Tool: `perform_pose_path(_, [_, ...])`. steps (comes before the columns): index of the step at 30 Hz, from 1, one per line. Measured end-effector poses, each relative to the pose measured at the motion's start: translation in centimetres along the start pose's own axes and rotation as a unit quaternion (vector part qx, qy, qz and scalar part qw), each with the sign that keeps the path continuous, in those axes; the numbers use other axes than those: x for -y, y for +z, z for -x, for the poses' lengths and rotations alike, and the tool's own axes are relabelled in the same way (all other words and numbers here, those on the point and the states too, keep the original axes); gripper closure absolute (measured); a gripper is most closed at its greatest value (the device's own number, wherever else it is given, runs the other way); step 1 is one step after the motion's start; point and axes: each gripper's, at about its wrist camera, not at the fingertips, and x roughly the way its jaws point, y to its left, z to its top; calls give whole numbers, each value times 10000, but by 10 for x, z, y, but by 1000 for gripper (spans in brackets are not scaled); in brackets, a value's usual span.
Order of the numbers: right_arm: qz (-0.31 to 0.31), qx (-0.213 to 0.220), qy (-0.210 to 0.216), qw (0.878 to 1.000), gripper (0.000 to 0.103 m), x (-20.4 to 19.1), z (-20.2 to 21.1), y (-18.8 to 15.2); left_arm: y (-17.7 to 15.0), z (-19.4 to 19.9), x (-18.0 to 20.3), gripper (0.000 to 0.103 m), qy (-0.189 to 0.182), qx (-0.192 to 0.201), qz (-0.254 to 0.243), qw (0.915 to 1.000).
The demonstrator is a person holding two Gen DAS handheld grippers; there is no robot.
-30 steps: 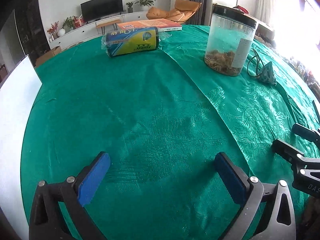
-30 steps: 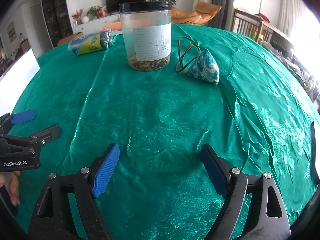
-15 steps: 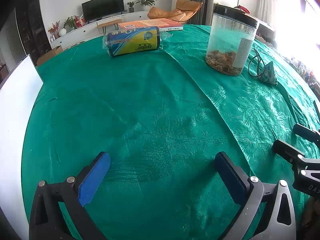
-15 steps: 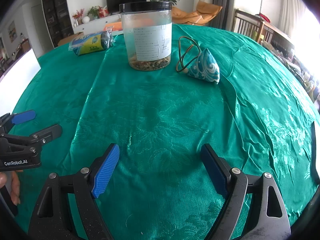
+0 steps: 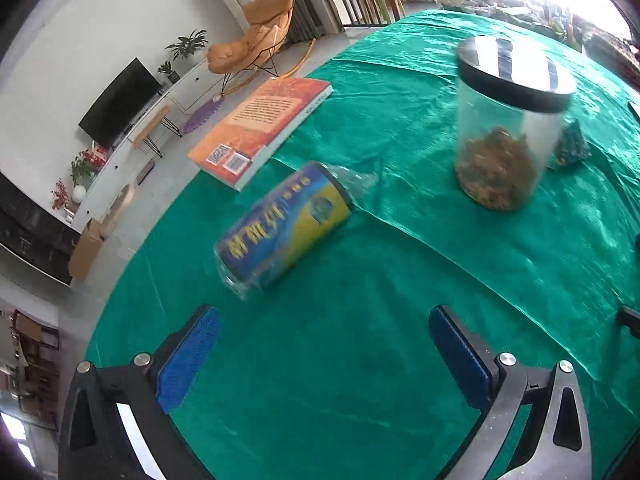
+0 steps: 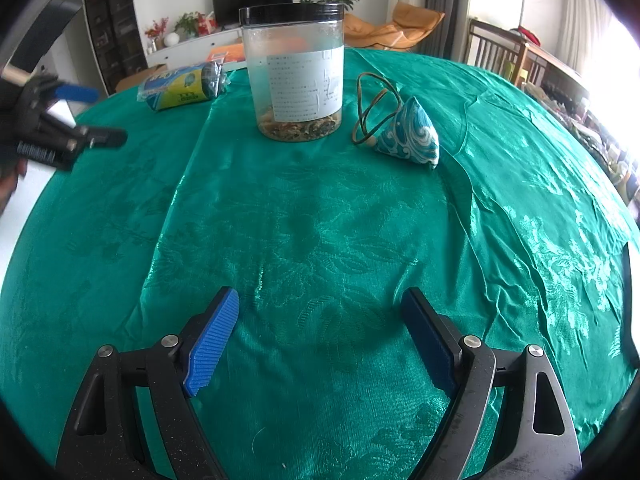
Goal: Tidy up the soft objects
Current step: 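Close the left tool on the blue-and-yellow wrapped roll, then hold the wrapped roll in the left tool above the table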
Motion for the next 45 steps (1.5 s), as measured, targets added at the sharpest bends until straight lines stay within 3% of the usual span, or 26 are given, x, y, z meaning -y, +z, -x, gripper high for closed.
perform_pose_path(6, [8, -12, 3, 10000, 16, 0, 0, 0, 40, -53, -4, 0, 116, -310, -862, 9957])
perform_pose_path(9, [9, -15, 2, 10000, 15, 0, 0, 0, 51, -79, -2, 0, 207, -441, -1018, 9936])
perform_pose_path(11, [6, -19, 3, 10000, 15, 0, 1, 0, 55, -95, -7, 2, 238, -529, -894, 9943])
perform_pose_path(14, [5, -22, 4, 10000, 14, 0, 0, 0, 59, -101, -24, 25, 7, -534, -257, 9982])
perform_pose_path(16, [5, -27, 3, 10000, 14, 0, 1, 0, 57, -99, -32, 30, 40, -532, 84, 9985])
perform_pose_path(19, [3, -32, 1, 10000, 13, -1, 1, -1, 42, -82, -40, 31, -311, -497, 697, 9958])
perform_pose_path(22, [2, -32, 2, 10000, 13, -1, 1, -1, 13, -55, -39, 31, -843, -580, 1566, 9824])
perform_pose_path(25, [3, -31, 3, 10000, 13, -1, 1, -1, -29, -25, -31, 31, -1439, -830, 2551, 9525])
perform_pose_path(27, [2, -31, 2, 10000, 13, -1, 1, -1, -53, -2, -12, 31, -1579, -906, 2757, 9439])
perform_pose_path(29, [2, -34, 1, 10000, 13, -1, 1, 0, -65, 8, 4, 27, -1552, -879, 2785, 9437])
perform_pose_path(33, [3, -33, 4, 10000, 13, -1, 1, 0, -62, -2, 29, 19, -1341, -629, 2231, 9635])
perform_pose_path(36, [-2, -27, 11, 10000, 13, -1, 1, 0, -62, -15, 35, 16, -1239, -590, 2052, 9690])
perform_pose_path(42, [-4, -27, 14, 10000, 13, -1, 1, 0, -78, -24, 23, 13, -794, -422, 2701, 9586])
perform_pose_path(45, [-4, -25, 15, 10000, 13, -1, 1, 0, -91, -25, 8, 12, -462, -232, 3382, 9397])
